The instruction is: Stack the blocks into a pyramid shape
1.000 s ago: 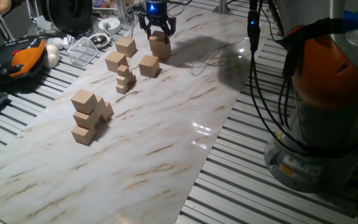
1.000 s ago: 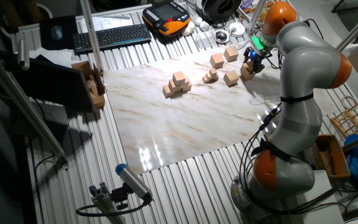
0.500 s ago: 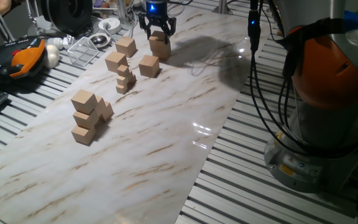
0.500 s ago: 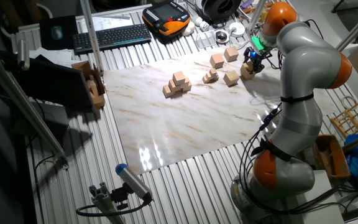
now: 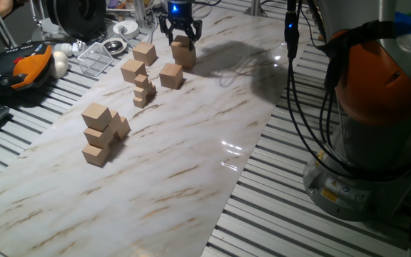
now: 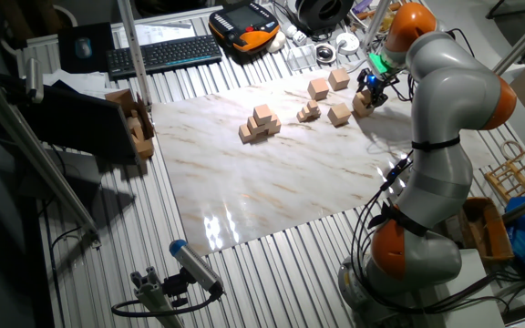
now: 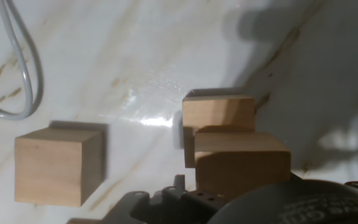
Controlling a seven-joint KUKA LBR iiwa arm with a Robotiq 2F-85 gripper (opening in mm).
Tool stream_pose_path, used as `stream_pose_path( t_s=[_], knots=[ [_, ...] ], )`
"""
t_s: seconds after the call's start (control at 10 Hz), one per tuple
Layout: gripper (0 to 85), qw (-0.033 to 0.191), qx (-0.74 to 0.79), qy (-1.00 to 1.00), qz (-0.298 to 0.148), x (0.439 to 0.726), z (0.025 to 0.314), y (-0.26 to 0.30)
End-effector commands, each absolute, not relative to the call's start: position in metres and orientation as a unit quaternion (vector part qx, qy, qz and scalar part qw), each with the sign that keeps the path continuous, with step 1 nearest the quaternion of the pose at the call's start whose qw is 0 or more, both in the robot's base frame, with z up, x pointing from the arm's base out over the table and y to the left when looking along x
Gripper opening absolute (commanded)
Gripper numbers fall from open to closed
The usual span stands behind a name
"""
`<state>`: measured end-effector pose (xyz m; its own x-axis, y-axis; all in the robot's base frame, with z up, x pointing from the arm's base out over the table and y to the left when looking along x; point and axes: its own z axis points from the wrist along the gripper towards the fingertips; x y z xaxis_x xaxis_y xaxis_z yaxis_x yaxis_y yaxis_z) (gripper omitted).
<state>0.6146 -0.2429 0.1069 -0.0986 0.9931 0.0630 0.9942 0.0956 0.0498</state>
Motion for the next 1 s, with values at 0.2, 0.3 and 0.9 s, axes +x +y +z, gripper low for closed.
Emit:
stream_pose_path(
  t_s=[0.2, 0.3, 0.9],
  knots=[
    [68.0, 0.007, -0.671, -0.741, -0.040, 0.6155, 0.1066, -0.2427],
    [68.0, 0.007, -0.670, -0.741, -0.040, 0.6158, 0.1066, -0.2425],
    [68.0, 0.004, -0.672, -0.739, -0.039, 0.6167, 0.1060, -0.2424]
  ],
)
